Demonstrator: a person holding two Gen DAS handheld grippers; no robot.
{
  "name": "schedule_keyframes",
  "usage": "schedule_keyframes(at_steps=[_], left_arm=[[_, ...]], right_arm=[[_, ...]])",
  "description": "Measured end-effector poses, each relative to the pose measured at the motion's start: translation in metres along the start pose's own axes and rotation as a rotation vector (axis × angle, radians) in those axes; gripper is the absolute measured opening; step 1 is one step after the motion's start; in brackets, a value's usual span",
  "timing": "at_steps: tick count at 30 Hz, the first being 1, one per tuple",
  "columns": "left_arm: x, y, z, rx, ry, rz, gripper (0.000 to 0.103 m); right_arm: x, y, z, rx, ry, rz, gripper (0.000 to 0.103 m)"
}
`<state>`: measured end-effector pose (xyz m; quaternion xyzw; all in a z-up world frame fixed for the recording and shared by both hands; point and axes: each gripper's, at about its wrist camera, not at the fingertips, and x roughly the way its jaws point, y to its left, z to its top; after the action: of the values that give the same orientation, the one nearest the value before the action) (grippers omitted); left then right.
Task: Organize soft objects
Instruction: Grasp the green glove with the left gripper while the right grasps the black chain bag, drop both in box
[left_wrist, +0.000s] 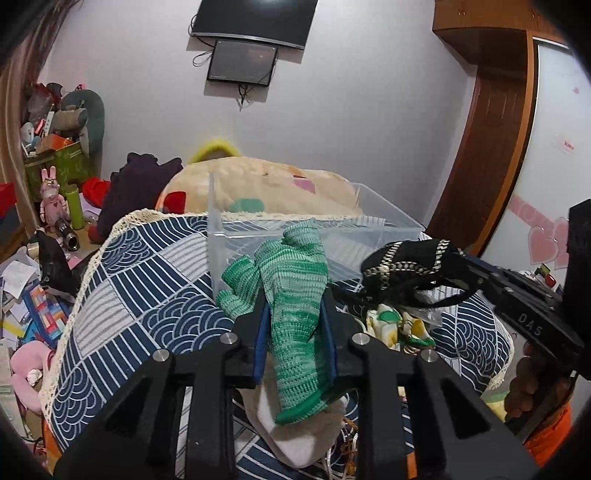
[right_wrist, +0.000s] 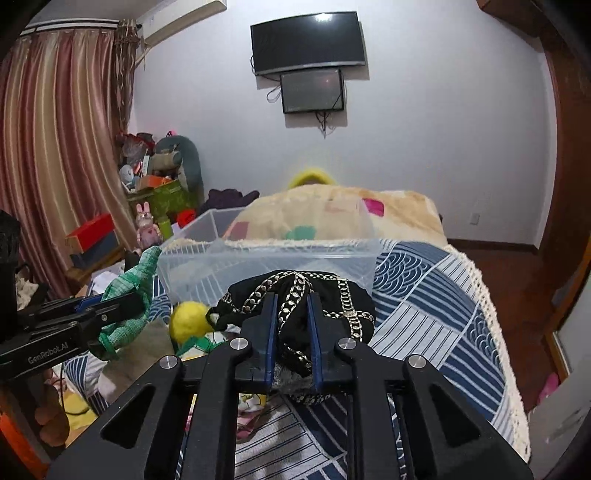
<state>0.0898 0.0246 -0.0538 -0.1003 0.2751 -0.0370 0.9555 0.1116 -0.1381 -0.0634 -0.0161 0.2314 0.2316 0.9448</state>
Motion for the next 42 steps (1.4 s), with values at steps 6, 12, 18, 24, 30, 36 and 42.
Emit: schedule_keyframes(at_steps=[6,12,18,24,30,36,42], left_arm=[[-0.010,0.003,0.010,0.000,-0.034,0.025,0.025],[-0.018,0.003,0.026,0.014,-0.082,0.038,0.025],[-0.019,0.001,0.047,0.043,-0.122,0.062,0.025],[-0.012,0.002,0.067,0.060,-0.134,0.064,0.025],[0.004,-0.001,0.084,0.096,-0.130,0.082,0.025],[0.035,-0.001,0.098,0.107,-0.079,0.096,0.025],[0.068,0.005,0.105,0.095,-0.023,0.110,0.025]], right_arm=[[-0.010,-0.002,0.014,-0.002,-0.050,-0.008,0.013],[-0.018,0.003,0.028,-0.022,-0.099,-0.013,0.013],[-0.022,0.005,0.046,-0.044,-0.160,-0.018,0.013],[-0.016,0.006,0.059,-0.049,-0.196,-0.008,0.013],[0.003,0.009,0.070,-0.068,-0.191,-0.007,0.013],[0.021,0.007,0.079,-0.068,-0.172,0.005,0.013],[0.049,0.007,0.077,-0.085,-0.101,-0.007,0.013]])
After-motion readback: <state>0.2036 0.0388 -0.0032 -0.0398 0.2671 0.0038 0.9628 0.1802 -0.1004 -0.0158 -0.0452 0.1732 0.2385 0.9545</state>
